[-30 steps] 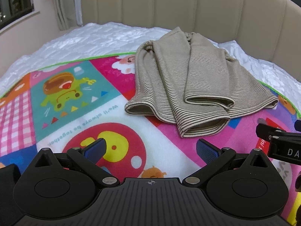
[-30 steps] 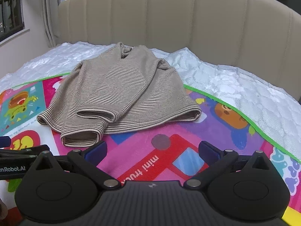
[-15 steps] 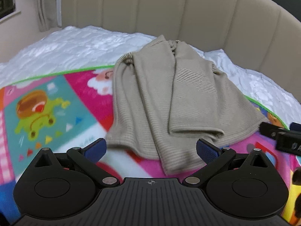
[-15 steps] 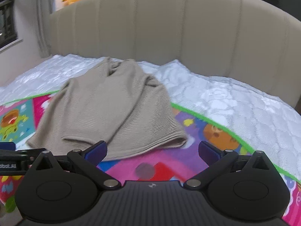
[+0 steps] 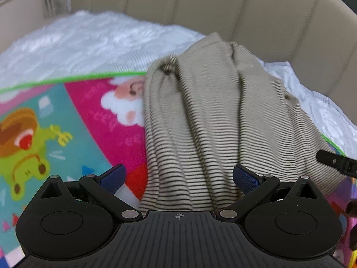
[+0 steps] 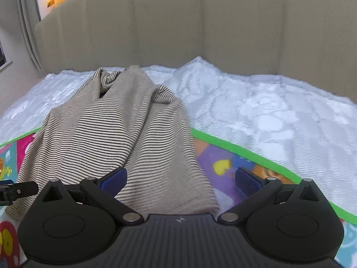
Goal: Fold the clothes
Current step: 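Move both grippers down onto the striped shirt's body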
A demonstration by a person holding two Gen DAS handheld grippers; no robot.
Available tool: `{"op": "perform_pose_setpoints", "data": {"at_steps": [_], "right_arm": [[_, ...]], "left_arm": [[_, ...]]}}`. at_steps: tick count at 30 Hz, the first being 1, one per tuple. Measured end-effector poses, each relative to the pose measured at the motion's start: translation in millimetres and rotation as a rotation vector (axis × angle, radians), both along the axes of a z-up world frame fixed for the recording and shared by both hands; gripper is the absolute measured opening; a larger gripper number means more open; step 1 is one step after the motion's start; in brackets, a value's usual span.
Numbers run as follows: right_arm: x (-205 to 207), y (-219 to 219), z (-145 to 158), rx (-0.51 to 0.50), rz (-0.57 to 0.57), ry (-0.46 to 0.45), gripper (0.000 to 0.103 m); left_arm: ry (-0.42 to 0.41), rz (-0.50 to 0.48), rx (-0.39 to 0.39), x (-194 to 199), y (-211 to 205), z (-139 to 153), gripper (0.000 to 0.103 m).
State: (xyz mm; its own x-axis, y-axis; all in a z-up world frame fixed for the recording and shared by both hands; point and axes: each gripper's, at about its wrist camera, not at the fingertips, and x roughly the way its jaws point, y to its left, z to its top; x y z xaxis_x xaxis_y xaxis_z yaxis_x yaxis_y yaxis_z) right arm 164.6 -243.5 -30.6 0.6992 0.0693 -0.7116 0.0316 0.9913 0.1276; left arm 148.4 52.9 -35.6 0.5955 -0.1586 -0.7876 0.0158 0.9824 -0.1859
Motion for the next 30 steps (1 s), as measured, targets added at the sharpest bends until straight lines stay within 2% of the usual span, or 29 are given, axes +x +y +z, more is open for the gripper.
{"op": "perform_pose_setpoints", "data": {"at_steps": [3, 6, 13, 17, 19, 22, 23, 25, 26, 28, 30], "right_arm": [[8, -3, -14, 0.044, -0.007, 0.048, 0.103], [5, -3, -23, 0.055, 0.000, 0.043, 0.103], [11, 7, -23, -0.005, 0.035, 0.136, 0.103], [14, -3, -12, 0.028, 0.098, 0.155, 0.103], [8, -11, 0, 0.041, 0.143, 0.118, 0.103], [-4, -22, 18, -0.037, 0.178, 0.032, 0.101], [-7, -25, 23, -0.065, 0.190, 0.013, 0.097], [-12, -30, 28, -0.107, 0.208, -0.005, 0.075], [-12, -35, 29, -0.097, 0.203, -0.003, 0.069], [-4, -41, 24, -0.056, 0.159, 0.017, 0.045], [7, -42, 19, -0.006, 0.121, 0.036, 0.042]], "left_arm": [[0.006, 0.003, -0.009, 1, 2, -6, 0.103], [0.007, 0.012, -0.010, 1, 2, -8, 0.103], [0.056, -0.042, 0.019, 2, -3, -7, 0.103], [0.097, -0.071, -0.073, 2, 6, 0, 0.103], [0.109, -0.066, -0.137, 2, 14, 2, 0.103], [0.114, -0.052, -0.180, 5, 20, 1, 0.103], [0.108, -0.047, -0.172, 7, 17, 0, 0.103], [0.096, -0.040, -0.152, 10, 12, -2, 0.103], [0.087, -0.041, -0.133, 11, 7, -2, 0.100], [0.079, -0.041, -0.094, 12, -1, -1, 0.090], [0.088, -0.043, -0.020, 12, -8, 0, 0.074]]}}
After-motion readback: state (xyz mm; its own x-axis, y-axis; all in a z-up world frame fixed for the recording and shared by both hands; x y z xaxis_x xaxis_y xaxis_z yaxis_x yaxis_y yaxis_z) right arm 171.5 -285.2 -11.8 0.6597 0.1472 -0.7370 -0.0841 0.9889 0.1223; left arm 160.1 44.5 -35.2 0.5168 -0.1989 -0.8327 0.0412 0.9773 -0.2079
